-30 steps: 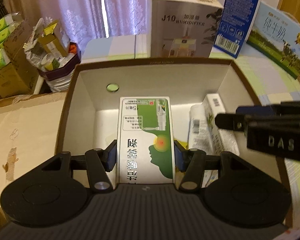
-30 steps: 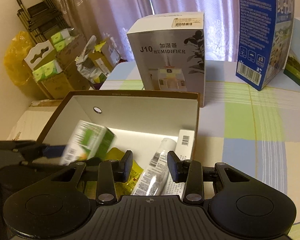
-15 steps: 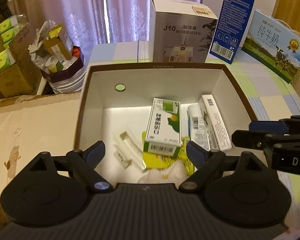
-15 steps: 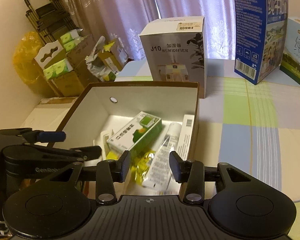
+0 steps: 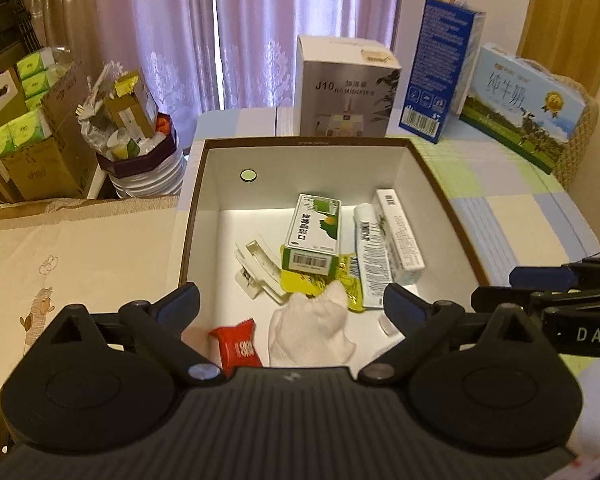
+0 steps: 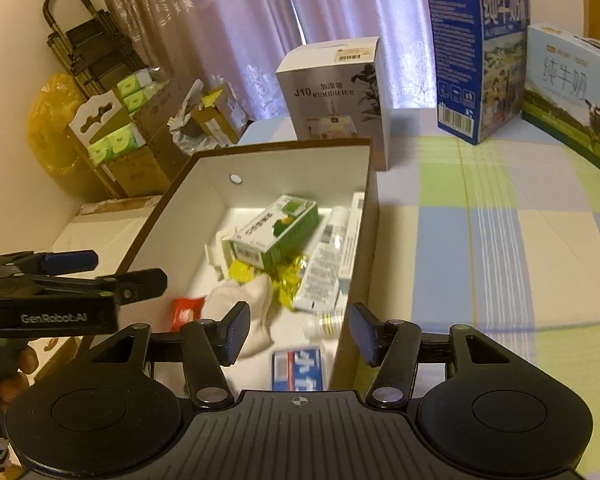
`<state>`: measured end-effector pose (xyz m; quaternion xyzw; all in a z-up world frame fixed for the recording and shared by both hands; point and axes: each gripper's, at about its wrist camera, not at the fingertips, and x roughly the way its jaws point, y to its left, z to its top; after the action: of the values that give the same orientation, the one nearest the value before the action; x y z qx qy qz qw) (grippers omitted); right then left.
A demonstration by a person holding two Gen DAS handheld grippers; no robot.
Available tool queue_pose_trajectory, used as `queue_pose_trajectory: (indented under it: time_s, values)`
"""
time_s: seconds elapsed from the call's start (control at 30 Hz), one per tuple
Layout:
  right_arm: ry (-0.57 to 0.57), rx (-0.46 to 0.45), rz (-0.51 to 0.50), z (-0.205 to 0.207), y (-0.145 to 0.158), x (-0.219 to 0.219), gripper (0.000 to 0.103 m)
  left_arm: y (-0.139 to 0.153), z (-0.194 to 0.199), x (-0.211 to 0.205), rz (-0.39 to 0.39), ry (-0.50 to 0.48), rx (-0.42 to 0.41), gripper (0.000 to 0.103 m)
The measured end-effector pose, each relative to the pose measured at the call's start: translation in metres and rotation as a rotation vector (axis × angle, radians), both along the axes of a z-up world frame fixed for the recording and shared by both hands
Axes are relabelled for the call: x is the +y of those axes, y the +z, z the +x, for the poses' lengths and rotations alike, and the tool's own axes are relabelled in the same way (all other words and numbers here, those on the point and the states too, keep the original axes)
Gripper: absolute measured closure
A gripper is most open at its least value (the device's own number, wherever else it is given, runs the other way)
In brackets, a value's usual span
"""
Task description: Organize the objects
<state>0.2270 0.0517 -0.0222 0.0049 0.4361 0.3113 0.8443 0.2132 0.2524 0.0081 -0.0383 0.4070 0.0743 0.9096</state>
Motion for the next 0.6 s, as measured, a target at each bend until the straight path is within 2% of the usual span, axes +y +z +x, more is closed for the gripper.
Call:
queue_pose_trajectory:
  time_s: [0.37, 0.6]
  values:
    - [0.049, -0.006, 0.005, -0.053, 0.009, -0.045, 0.049, 0.016, -0.072, -0.032, -0.005, 0.058, -0.040, 0.001]
    - [0.053, -0.007, 0.008, -0.083, 0.012, -0.088, 0.049, 0.018, -0.116, -0.071, -0.001, 0.071, -0.036, 0.001]
